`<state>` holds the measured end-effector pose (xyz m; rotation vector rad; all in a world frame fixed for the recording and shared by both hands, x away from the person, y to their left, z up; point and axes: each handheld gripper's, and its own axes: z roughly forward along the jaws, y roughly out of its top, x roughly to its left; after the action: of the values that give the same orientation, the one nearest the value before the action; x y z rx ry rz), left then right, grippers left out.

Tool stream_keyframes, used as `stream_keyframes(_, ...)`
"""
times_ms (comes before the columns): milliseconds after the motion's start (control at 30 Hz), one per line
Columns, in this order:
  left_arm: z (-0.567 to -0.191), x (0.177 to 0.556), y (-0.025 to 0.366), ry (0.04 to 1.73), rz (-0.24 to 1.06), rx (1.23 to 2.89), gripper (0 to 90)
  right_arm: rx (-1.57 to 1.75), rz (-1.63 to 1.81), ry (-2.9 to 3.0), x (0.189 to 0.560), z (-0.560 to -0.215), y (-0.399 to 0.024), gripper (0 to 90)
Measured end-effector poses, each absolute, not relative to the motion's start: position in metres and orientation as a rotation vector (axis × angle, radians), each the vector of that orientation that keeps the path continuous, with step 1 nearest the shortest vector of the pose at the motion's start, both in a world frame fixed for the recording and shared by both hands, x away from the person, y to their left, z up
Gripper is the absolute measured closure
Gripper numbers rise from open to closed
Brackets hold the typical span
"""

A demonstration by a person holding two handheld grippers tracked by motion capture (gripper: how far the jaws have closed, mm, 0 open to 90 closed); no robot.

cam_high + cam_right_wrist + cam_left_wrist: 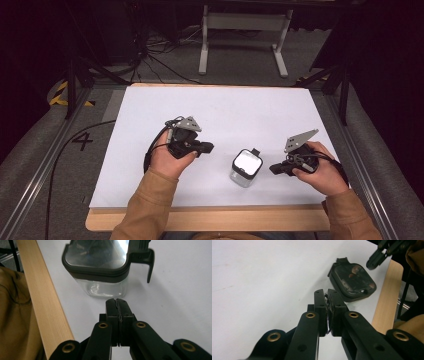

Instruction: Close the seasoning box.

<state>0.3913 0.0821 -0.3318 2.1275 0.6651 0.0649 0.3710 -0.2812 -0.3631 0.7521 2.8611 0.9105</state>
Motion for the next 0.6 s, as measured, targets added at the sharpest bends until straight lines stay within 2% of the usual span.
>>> stream_keyframes(300,-0.331,0.395,0.097,0.719,0.084,2.102,86.0,0.745,0.839,2.946,0.378,-0.390,-0.264,89.9)
stream_keyframes(600,-0.331,0.395,0.100,0.717,0.089,2.097,85.4,0.765,0.874,2.913,0.380,-0.395,-0.258,90.0)
